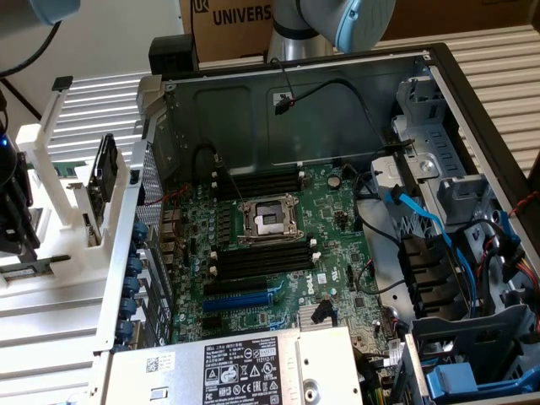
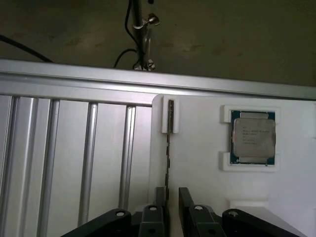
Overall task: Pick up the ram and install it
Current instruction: 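Pick up the ram and move it above insertion slot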
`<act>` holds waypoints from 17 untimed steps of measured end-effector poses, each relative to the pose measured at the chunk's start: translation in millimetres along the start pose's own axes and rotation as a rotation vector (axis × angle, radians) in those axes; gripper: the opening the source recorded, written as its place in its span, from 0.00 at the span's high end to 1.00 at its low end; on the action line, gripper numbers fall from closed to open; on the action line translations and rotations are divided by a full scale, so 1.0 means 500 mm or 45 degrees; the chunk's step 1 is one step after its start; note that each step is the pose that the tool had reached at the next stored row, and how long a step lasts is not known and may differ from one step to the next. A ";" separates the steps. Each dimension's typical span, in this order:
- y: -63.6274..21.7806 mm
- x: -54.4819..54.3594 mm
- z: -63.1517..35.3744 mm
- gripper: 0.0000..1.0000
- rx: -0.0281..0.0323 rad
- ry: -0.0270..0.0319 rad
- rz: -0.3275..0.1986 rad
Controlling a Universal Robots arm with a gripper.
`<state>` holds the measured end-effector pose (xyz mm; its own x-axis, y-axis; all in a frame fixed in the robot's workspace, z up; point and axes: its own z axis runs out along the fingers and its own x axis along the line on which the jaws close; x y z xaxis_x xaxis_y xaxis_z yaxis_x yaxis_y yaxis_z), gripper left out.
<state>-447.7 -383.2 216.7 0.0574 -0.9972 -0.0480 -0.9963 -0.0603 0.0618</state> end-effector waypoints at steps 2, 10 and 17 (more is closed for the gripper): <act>0.000 0.002 0.000 0.74 0.0002 0.0000 0.000; 0.000 0.006 0.006 0.74 0.0029 0.0057 0.000; 0.000 0.008 0.017 0.74 0.0060 0.0091 0.000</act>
<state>-447.8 -387.0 208.3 0.0577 -0.9975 -0.0408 -0.9966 -0.0599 0.0572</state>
